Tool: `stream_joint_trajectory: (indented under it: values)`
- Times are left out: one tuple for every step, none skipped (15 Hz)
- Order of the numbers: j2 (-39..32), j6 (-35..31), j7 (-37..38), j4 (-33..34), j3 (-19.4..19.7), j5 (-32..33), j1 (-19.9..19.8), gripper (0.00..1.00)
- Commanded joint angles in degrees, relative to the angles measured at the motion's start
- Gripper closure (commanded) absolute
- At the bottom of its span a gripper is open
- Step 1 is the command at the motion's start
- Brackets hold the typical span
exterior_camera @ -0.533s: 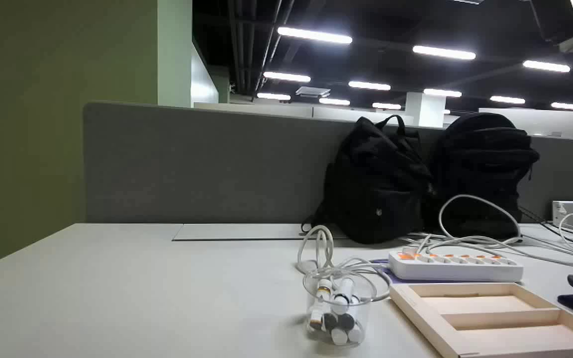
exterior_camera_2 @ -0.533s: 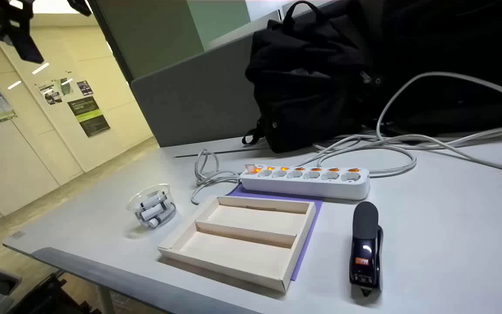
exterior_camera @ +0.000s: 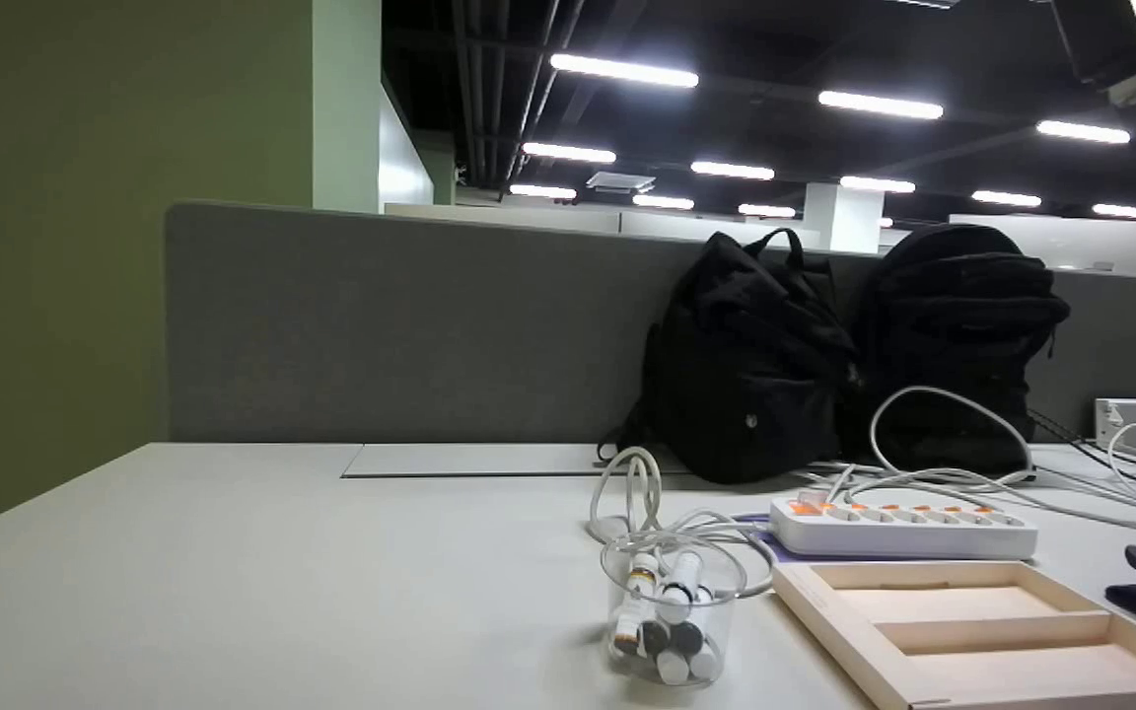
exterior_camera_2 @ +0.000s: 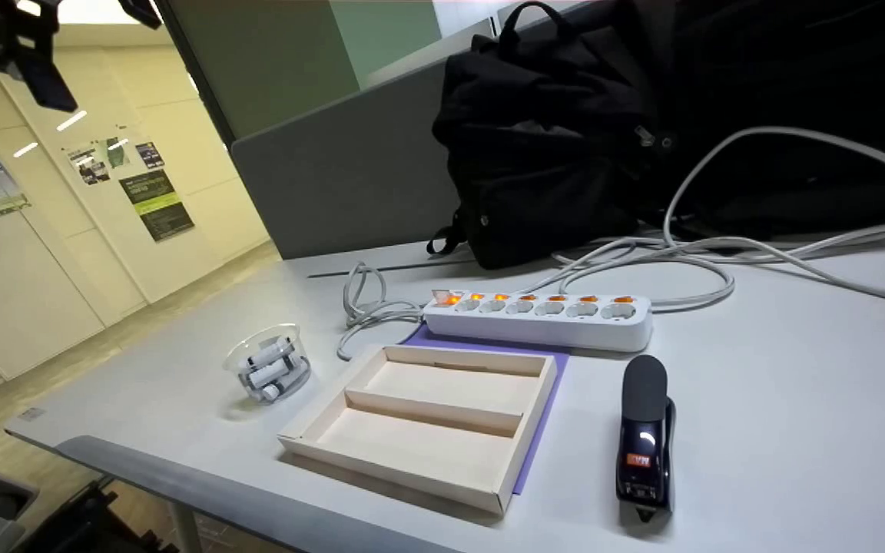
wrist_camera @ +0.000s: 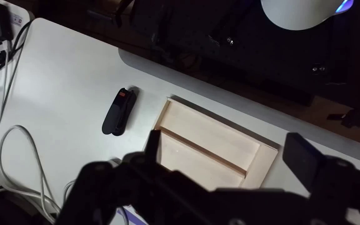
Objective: Pick up one small bottle from the plastic bowl and put it in the wooden tray.
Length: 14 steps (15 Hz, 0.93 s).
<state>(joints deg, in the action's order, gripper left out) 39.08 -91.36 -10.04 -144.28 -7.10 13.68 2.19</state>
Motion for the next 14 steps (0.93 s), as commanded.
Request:
stream_joint_trajectory:
  values:
    - [-1.1, -5.1, 6.0, 0.6, 2.1, -0.2, 0.3, 0.00]
    - [-3.2, -7.0, 7.0, 2.1, 2.8, -0.7, -0.3, 0.00]
    - [-3.9, -6.1, 8.9, 4.2, 2.7, -2.9, -0.2, 0.00]
    - [-5.9, -7.9, 10.4, 5.6, 3.1, -4.2, -0.5, 0.00]
    - [-8.4, -9.4, 12.2, 7.4, 3.1, -5.7, -0.9, 0.00]
    - [-12.4, -13.5, 14.0, 8.9, 3.4, -6.5, -1.5, 0.00]
    - [-14.4, -16.2, 15.9, 10.1, 3.3, -8.0, -1.7, 0.00]
    - [-17.2, -19.5, 18.0, 11.2, 2.9, -9.6, -1.8, 0.00]
    - [-19.7, -22.5, 19.9, 12.2, 2.7, -11.2, -1.9, 0.00]
    - [-22.8, -25.9, 21.9, 13.2, 2.4, -12.9, -1.7, 0.00]
    - [-25.9, -29.4, 24.2, 14.1, 2.0, -14.6, -1.5, 0.00]
    - [-29.2, -33.1, 26.6, 15.0, 1.5, -16.2, -1.2, 0.00]
    - [-31.9, -36.3, 29.0, 15.7, 1.0, -17.6, -0.9, 0.00]
    - [-34.5, -39.1, 31.4, 16.4, 0.5, -19.4, -0.2, 0.00]
